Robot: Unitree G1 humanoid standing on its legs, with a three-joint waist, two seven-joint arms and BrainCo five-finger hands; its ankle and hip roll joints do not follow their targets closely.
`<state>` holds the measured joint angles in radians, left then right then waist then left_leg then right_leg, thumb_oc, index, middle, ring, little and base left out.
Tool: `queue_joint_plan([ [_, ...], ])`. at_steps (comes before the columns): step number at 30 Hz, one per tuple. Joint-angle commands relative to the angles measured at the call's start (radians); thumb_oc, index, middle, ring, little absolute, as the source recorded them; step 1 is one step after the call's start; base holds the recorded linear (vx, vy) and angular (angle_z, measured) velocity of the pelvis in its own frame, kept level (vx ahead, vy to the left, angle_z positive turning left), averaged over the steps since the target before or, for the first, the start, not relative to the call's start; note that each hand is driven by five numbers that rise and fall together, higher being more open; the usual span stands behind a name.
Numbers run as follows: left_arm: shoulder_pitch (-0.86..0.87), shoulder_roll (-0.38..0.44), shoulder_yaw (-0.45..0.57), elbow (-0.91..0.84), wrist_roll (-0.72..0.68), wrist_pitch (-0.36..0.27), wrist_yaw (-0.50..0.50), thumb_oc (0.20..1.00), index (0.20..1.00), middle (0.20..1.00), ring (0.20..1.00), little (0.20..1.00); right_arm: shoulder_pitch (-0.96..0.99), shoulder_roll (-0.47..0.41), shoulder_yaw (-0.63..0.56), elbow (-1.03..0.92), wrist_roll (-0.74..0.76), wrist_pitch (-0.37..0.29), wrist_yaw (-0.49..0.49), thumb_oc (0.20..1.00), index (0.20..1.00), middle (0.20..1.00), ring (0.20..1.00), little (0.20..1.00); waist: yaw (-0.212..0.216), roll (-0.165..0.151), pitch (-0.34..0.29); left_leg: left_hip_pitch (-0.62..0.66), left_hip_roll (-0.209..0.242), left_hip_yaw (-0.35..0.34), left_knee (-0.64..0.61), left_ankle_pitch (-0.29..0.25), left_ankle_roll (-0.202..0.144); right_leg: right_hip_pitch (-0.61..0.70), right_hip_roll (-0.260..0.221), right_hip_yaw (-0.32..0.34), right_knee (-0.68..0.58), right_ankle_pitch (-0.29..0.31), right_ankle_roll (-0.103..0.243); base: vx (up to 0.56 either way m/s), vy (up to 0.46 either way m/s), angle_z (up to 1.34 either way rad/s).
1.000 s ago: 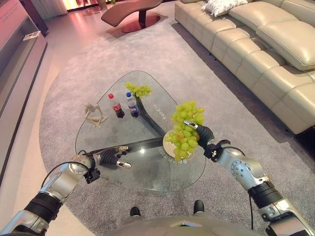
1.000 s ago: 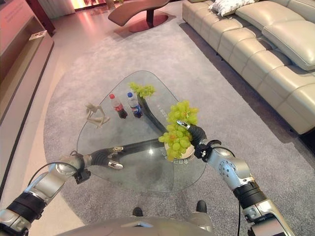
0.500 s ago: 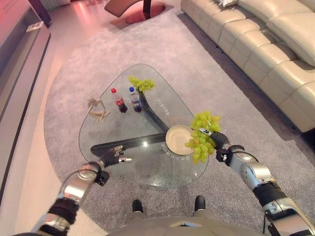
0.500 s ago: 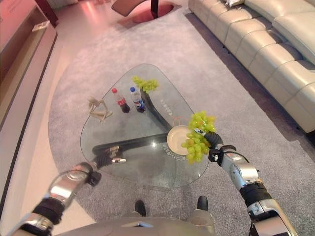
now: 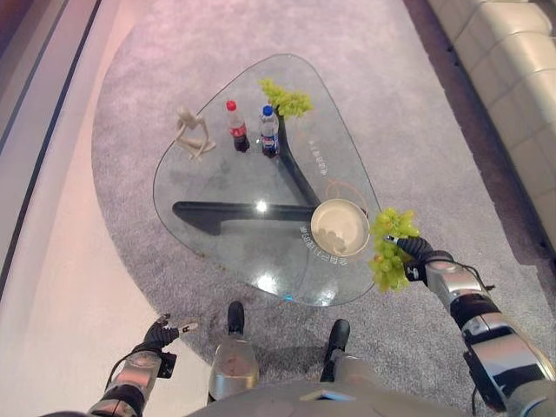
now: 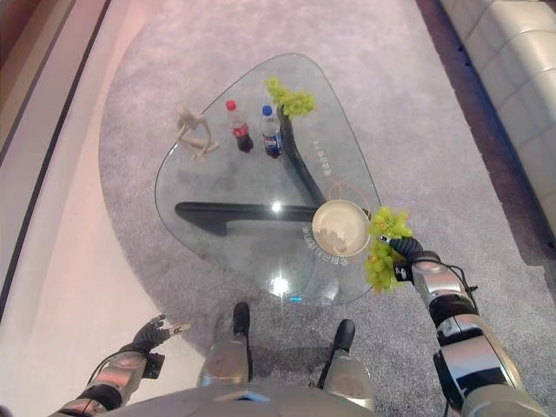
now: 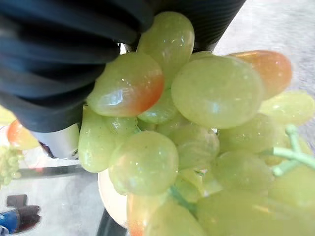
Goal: Pick up fruits into the plate
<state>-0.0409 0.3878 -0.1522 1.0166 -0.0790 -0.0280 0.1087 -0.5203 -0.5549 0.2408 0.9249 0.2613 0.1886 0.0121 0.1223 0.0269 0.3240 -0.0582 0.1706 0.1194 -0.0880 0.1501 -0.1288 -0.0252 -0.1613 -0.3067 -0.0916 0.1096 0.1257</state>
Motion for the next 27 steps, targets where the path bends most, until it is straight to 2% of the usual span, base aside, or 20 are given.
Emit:
queue_joint_plan([
  [1,-0.052,0.031,-0.021,0.05,0.015,-0.043,0.032,1.0,1.0,1.0,1.0,1.0,-0.096,-0.062,0.018,-0.013,-0.053,-0.066,-0.052,0.2,0.2,0.2,0.2,0.2,0.021,-0.012,0.039,-0.057,-0.066,-0.025,0.069,-0.099,0.048,-0.031,-0.024,-0.01,0.149,-0.115,-0.016,-0.04,0.013,0.19],
  [9,-0.089,0.043,-0.06,0.002,-0.003,-0.064,0.066,1.0,1.0,1.0,1.0,1.0,-0.201,-0.11,0.038,0.021,-0.123,-0.077,-0.116,0.2,0.2,0.2,0.2,0.2,0.042,0.002,0.136,-0.149,-0.095,-0.045,0.122,-0.101,0.056,-0.111,-0.018,-0.008,0.192,-0.114,-0.022,-0.03,-0.019,0.11],
  [13,-0.1,0.048,-0.085,-0.036,-0.033,-0.072,0.073,1.0,1.0,1.0,1.0,1.0,-0.274,-0.151,0.058,0.064,-0.136,-0.09,-0.158,0.2,0.2,0.2,0.2,0.2,0.06,0.027,0.196,-0.226,-0.124,-0.059,0.183,-0.102,0.066,-0.187,-0.019,-0.026,0.27,-0.126,-0.028,-0.02,0.003,0.04],
  [19,-0.074,0.049,-0.13,-0.057,-0.048,-0.079,0.095,1.0,1.0,1.0,1.0,1.0,-0.36,-0.208,0.091,0.075,-0.178,-0.094,-0.261,0.2,0.2,0.2,0.2,0.2,0.079,0.057,0.196,-0.386,-0.148,-0.071,0.236,-0.097,0.076,-0.366,-0.038,-0.046,0.372,-0.138,-0.031,0.0,0.0,0.03],
  [27,-0.048,0.033,-0.176,-0.086,-0.051,-0.083,0.097,1.0,1.0,1.0,1.0,1.0,-0.45,-0.262,0.155,0.019,-0.307,-0.086,-0.393,0.2,0.2,0.2,0.2,0.2,0.093,0.091,0.196,-0.508,-0.174,-0.081,0.28,-0.09,0.087,-0.51,-0.062,-0.048,0.46,-0.15,-0.036,0.01,0.032,0.09],
])
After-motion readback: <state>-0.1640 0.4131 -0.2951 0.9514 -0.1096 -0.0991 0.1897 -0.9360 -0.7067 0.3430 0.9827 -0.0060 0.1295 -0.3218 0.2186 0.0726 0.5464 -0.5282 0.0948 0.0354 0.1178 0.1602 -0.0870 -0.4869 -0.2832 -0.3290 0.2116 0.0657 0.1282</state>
